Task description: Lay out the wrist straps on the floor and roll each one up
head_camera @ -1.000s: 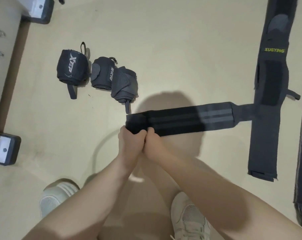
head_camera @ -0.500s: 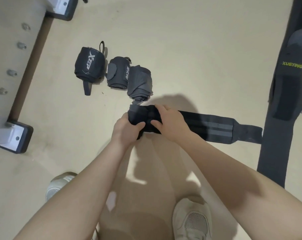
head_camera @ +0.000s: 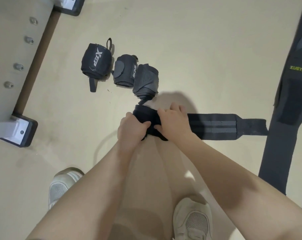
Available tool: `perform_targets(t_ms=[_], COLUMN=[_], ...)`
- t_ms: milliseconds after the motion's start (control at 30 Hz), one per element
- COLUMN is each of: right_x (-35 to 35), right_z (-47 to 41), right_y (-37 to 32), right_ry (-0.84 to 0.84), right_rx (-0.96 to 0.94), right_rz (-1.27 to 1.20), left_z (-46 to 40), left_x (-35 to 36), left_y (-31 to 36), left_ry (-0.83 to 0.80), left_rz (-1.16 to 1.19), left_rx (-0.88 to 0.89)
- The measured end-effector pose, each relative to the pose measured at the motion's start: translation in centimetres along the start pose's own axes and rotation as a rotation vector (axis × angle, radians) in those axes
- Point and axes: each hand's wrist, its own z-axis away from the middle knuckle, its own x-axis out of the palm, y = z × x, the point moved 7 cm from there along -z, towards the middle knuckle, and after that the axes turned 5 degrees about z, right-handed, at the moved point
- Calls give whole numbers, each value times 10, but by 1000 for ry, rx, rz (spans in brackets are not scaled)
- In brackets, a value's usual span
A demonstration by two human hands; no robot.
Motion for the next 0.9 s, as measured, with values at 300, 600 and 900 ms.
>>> perform_targets(t_ms=[300,600,900], right_x=[-12,-6,-1], right_z=[6,31,59], right_y=[21,29,54], right_ry=[-258,-294,-427], right_rx=[-74,-63,188], right_rz=[-174,-171,-541], left_z=[23,27,25], left_x=[16,23,22], left_y=[12,16,16], left_ry=[62,90,124], left_rz=[-46,-65,-124], left_rx=[-53,-37,22])
